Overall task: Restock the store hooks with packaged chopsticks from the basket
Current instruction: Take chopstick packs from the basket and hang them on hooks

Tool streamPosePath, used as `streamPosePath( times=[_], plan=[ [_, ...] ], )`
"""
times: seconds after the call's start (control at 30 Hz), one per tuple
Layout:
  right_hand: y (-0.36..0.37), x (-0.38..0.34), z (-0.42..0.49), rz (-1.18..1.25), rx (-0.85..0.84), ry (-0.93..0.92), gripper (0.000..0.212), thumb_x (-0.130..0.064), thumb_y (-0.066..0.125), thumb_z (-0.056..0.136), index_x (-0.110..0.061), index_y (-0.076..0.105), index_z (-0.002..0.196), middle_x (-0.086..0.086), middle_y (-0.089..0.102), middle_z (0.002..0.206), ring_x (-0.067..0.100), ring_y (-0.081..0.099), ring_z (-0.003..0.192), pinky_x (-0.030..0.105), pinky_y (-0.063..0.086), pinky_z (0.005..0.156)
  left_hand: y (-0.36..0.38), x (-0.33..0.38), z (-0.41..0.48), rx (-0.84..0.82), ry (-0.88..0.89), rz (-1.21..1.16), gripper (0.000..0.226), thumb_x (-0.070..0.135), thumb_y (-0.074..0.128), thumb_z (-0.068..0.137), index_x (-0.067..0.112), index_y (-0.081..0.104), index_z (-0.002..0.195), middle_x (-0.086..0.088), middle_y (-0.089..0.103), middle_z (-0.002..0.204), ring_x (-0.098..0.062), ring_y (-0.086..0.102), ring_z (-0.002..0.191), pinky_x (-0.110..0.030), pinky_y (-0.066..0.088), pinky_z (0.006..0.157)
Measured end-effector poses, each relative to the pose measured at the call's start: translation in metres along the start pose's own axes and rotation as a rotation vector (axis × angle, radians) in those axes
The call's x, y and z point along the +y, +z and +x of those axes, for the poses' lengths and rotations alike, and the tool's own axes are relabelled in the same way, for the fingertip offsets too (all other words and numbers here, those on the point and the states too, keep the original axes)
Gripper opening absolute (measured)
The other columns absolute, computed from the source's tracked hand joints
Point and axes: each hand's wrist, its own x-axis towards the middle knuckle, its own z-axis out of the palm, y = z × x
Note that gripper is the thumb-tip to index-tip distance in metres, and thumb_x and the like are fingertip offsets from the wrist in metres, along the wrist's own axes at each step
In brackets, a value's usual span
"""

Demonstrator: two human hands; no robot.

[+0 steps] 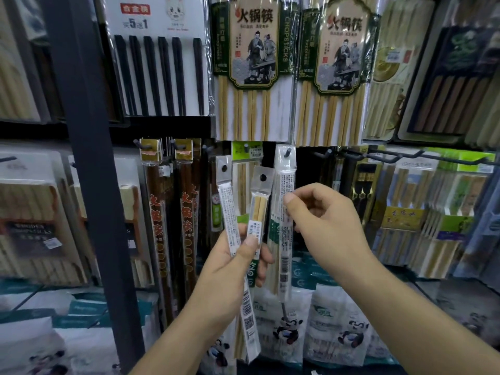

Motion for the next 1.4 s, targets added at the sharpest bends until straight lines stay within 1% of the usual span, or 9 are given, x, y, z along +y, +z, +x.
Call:
streamPosePath(
  times=[0.2, 0.37, 0.5, 0.6, 0.73, 0.93, 1.1, 1.27, 1.4],
  plan=[
    [0.008, -0.020, -0.004, 0.302, -0.203, 0.043, 0.023, -0.023, 0.064, 0.099, -0.009, 0.067, 0.081, 0.000, 0.058, 0.061, 0.020, 0.054, 0.041, 0.027, 0.049, 0.042, 0.011, 0.003, 0.002, -0.054, 0.003, -0.011, 0.021, 0.036, 0.051, 0.097, 0.035, 0.068, 0.109, -0.005, 0.071, 0.083, -0.018, 0.065, 0.072, -0.028, 0.055, 0.065],
    [0.001, -0.020, 0.022, 0.221, -0.057, 0.032, 0.025, -0.027, 0.063, 0.098, -0.015, 0.066, 0.076, 0.002, 0.056, 0.063, 0.012, 0.051, 0.057, 0.025, 0.045, 0.052, 0.004, 0.000, 0.003, 0.035, -0.051, 0.039, 0.025, 0.033, 0.053, 0.096, 0.025, 0.069, 0.113, -0.002, 0.078, 0.103, -0.015, 0.074, 0.097, -0.023, 0.059, 0.081],
    [0.000, -0.017, 0.034, 0.210, -0.043, 0.070, 0.010, -0.024, 0.065, 0.097, -0.027, 0.069, 0.089, 0.002, 0.060, 0.068, 0.015, 0.052, 0.060, 0.033, 0.045, 0.059, 0.003, 0.003, 0.004, 0.032, -0.074, 0.025, 0.024, 0.013, 0.044, 0.106, 0.009, 0.066, 0.115, -0.001, 0.076, 0.094, -0.013, 0.071, 0.087, -0.028, 0.061, 0.075],
    [0.001, -0.017, 0.037, 0.170, -0.021, 0.067, 0.014, -0.023, 0.063, 0.097, -0.025, 0.070, 0.085, -0.003, 0.059, 0.064, 0.011, 0.053, 0.059, 0.032, 0.047, 0.061, 0.003, 0.008, 0.006, 0.042, -0.067, -0.006, 0.024, 0.011, 0.041, 0.107, 0.003, 0.062, 0.116, -0.002, 0.075, 0.089, -0.015, 0.071, 0.083, -0.032, 0.060, 0.074],
    [-0.001, -0.021, 0.042, 0.117, 0.008, 0.064, 0.025, -0.027, 0.059, 0.100, -0.022, 0.071, 0.079, -0.003, 0.065, 0.068, 0.007, 0.055, 0.058, 0.027, 0.048, 0.060, 0.006, 0.007, 0.007, 0.036, -0.073, -0.011, 0.024, 0.012, 0.041, 0.108, 0.003, 0.062, 0.116, -0.005, 0.075, 0.088, -0.017, 0.071, 0.081, -0.031, 0.059, 0.073],
    [-0.001, -0.021, 0.047, 0.078, 0.067, 0.073, 0.028, -0.029, 0.060, 0.098, -0.016, 0.072, 0.077, 0.003, 0.064, 0.067, 0.009, 0.055, 0.061, 0.033, 0.051, 0.065, 0.006, 0.004, 0.010, 0.051, -0.066, 0.024, 0.023, 0.015, 0.042, 0.109, 0.008, 0.063, 0.114, -0.005, 0.072, 0.086, -0.018, 0.066, 0.076, -0.028, 0.057, 0.067],
    [0.001, -0.020, 0.047, 0.056, 0.083, 0.066, 0.028, -0.029, 0.061, 0.097, -0.009, 0.071, 0.080, 0.016, 0.065, 0.077, 0.013, 0.053, 0.062, 0.035, 0.050, 0.065, 0.002, 0.003, 0.010, 0.063, -0.079, 0.035, 0.026, 0.022, 0.043, 0.108, 0.026, 0.068, 0.101, 0.000, 0.059, 0.070, -0.013, 0.047, 0.054, -0.024, 0.043, 0.049],
    [0.002, -0.023, 0.050, 0.025, 0.099, 0.044, 0.030, -0.029, 0.060, 0.097, -0.008, 0.071, 0.079, 0.018, 0.065, 0.079, 0.014, 0.053, 0.063, 0.037, 0.054, 0.066, -0.001, 0.006, 0.010, 0.020, -0.102, -0.016, 0.022, 0.039, 0.052, 0.097, 0.025, 0.068, 0.100, 0.002, 0.050, 0.067, -0.010, 0.033, 0.048, -0.021, 0.029, 0.043],
    [0.003, -0.022, 0.050, -0.003, 0.120, 0.063, 0.033, -0.030, 0.063, 0.096, -0.006, 0.069, 0.074, 0.010, 0.062, 0.066, 0.010, 0.052, 0.060, 0.040, 0.054, 0.067, -0.001, 0.008, 0.008, 0.047, -0.166, -0.095, 0.049, 0.063, 0.049, 0.096, 0.016, 0.064, 0.095, 0.003, 0.047, 0.068, -0.009, 0.034, 0.052, -0.022, 0.026, 0.045]
  ],
)
